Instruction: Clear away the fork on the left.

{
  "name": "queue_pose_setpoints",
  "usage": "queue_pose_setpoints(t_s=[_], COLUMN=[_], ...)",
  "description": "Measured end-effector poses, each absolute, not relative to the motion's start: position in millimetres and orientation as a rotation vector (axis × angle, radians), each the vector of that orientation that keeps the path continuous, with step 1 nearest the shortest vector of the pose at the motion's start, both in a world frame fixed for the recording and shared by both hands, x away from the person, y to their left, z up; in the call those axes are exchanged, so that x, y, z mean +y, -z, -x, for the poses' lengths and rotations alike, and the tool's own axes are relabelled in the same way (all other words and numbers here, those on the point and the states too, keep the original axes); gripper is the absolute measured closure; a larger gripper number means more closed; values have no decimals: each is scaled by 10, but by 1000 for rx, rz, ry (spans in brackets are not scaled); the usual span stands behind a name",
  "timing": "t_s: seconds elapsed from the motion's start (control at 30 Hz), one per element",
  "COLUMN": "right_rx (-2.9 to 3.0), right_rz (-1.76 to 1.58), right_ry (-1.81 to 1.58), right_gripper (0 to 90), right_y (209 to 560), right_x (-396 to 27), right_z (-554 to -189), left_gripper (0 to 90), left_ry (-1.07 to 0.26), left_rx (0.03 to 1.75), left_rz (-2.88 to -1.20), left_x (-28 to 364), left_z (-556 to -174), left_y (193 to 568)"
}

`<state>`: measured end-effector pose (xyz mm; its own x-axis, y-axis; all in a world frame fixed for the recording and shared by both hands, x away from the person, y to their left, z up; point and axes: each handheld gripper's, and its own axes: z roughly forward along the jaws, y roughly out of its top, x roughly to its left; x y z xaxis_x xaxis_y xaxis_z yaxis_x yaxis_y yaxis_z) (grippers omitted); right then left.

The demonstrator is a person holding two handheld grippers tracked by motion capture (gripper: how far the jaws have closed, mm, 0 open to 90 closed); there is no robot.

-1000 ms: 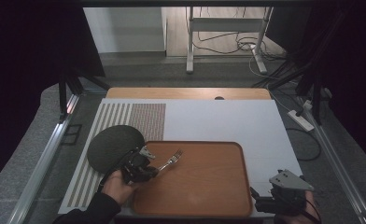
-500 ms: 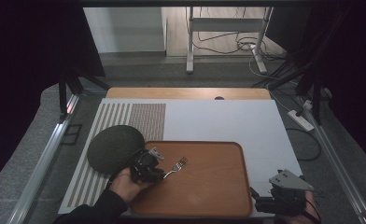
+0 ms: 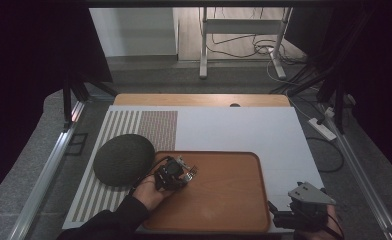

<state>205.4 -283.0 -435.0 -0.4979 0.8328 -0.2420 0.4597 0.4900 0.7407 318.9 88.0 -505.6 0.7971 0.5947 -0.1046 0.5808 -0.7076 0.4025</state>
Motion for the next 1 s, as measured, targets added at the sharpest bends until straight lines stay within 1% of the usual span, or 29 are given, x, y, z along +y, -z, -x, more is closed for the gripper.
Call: queue_pose_setpoints(t_s=[0.1, 0.53, 0.7, 0.83, 1.0], right_rx=[2143, 2144, 2144, 2145, 2145], right_rz=[-1058, -1051, -1049, -1047, -1045], right_ry=[-816, -819, -819, -818, -817], right_gripper=[0, 0, 0, 0, 0], right_y=[4348, 4349, 4348, 4349, 4350], right_x=[-2828, -2826, -2826, -2825, -2823], right_z=[-2051, -2047, -2046, -2045, -2045], left_gripper=[890, 889, 889, 888, 886], left_ry=[-72, -56, -51, -91, -74], left_rx=[933, 1088, 1123, 1134, 1147], left_rz=[-2557, -2509, -2497, -2521, -2502], left_x=[961, 1329, 1419, 1451, 1496], left_z=[-3232, -3397, -3430, -3438, -3457], left_y=[5056, 5069, 5072, 5064, 5072])
